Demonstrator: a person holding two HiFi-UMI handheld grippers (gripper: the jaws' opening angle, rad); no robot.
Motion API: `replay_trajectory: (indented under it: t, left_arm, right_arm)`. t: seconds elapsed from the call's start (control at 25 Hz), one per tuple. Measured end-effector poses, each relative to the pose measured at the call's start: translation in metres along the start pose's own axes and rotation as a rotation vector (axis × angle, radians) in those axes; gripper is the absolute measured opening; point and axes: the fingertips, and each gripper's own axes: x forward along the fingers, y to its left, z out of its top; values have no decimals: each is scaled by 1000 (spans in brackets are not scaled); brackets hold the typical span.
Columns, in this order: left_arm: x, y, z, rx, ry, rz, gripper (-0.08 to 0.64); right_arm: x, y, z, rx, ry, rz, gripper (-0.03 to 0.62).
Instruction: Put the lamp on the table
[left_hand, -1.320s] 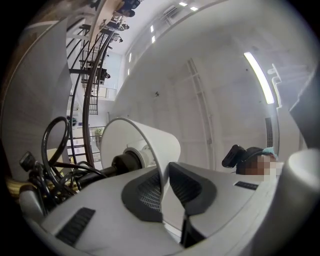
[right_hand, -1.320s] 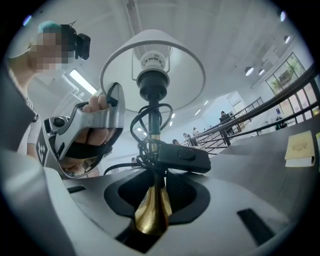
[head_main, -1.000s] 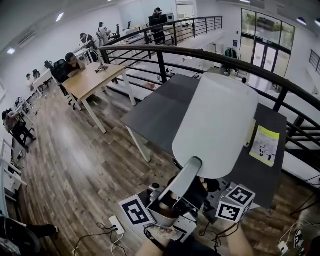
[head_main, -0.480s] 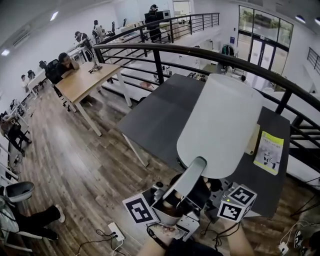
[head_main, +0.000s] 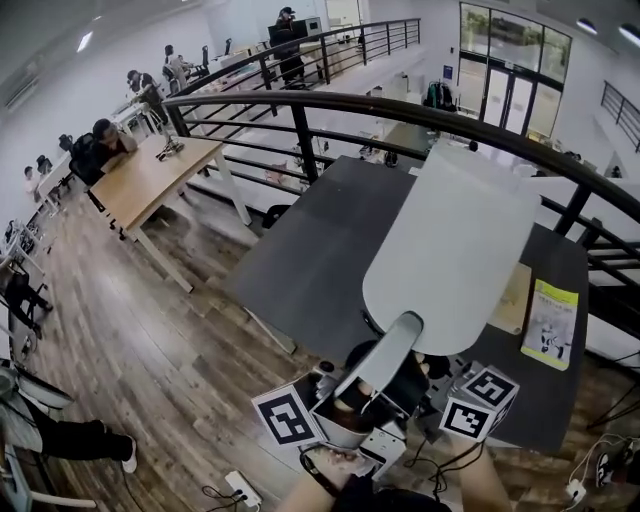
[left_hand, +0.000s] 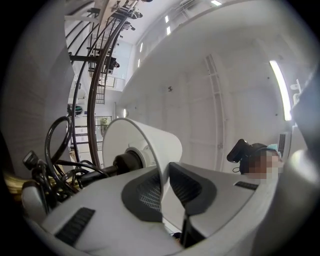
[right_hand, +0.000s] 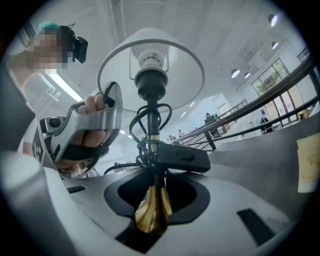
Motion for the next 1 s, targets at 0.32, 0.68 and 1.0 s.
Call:
replay_trajectory:
  t: [0.32,0.68,1.0]
  left_arm:
    - [39,38,58,-49,44,-15,52]
    - [68,103,88,-111,116,-15,54]
    - [91,146,87,-164,126,-21,58]
  right_arm:
    - [50,-47,37,-1,-3,-64,124]
    - [83,-114,45,21,-9,-139,124]
    - [81,-166,50,34,18,-201,124]
